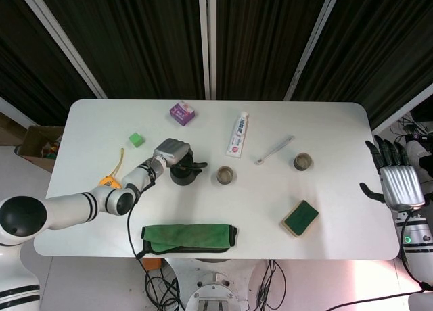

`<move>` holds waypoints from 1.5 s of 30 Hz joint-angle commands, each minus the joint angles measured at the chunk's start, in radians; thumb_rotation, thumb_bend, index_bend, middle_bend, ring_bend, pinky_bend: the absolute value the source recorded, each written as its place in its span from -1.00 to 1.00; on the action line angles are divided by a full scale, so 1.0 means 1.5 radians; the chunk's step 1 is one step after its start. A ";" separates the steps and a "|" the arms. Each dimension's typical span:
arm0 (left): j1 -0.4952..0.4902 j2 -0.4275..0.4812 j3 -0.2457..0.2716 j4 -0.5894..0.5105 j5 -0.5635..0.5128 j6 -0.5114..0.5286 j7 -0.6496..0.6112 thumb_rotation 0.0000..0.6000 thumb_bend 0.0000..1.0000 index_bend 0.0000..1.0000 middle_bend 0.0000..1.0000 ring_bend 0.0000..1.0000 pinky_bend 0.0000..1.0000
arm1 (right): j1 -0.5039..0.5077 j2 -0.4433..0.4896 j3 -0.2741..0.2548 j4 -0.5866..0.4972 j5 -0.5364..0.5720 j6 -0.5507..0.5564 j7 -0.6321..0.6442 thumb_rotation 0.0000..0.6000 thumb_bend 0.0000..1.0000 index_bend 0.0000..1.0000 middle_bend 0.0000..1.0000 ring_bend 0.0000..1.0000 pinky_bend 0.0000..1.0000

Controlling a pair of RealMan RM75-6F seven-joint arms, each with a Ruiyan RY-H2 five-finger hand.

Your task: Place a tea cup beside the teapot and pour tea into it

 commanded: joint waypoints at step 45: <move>-0.019 0.094 0.036 -0.102 0.026 0.009 -0.045 -0.99 -1.00 0.59 0.65 0.63 -0.52 | 0.001 -0.005 0.000 -0.004 0.005 -0.006 -0.012 1.00 -0.61 -1.00 -1.00 -1.00 -1.00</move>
